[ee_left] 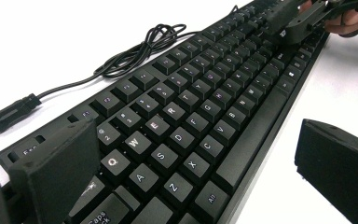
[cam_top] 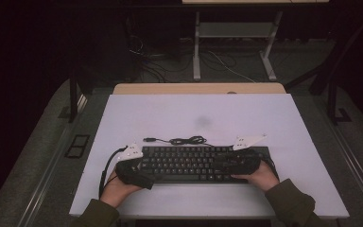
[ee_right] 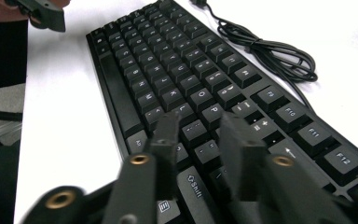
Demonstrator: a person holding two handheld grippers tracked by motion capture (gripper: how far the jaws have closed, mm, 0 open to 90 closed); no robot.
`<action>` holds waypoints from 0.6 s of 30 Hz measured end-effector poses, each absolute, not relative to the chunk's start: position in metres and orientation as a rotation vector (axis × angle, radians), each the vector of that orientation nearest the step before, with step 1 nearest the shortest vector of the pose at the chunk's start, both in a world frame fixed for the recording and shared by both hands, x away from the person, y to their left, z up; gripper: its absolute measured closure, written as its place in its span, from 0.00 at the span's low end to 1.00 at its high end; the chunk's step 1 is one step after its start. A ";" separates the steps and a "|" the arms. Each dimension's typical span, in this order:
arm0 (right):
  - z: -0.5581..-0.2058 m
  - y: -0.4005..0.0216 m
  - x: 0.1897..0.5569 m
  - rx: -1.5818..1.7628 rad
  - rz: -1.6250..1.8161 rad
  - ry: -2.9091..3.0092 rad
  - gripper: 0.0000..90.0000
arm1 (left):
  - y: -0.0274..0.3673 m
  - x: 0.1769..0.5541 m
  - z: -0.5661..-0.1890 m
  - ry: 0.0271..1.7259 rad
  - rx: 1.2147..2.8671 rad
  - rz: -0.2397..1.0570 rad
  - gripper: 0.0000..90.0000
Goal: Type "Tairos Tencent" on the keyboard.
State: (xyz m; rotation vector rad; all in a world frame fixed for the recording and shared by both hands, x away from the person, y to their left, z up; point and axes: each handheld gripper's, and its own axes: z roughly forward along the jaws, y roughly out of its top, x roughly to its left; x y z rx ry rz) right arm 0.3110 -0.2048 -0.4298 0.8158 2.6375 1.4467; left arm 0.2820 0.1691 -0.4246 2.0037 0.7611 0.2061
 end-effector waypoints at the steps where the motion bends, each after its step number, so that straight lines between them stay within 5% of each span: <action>1: -0.430 -0.205 0.311 0.811 1.446 2.643 0.80 | 0.169 0.282 -0.425 0.761 2.004 0.207 0.00; 9: -0.431 -0.204 0.310 0.782 1.409 2.674 0.97 | 0.169 0.282 -0.425 0.765 2.006 0.209 0.00; 18: -0.435 -0.204 0.308 0.752 1.362 2.713 0.99 | 0.169 0.282 -0.424 0.763 2.004 0.209 0.00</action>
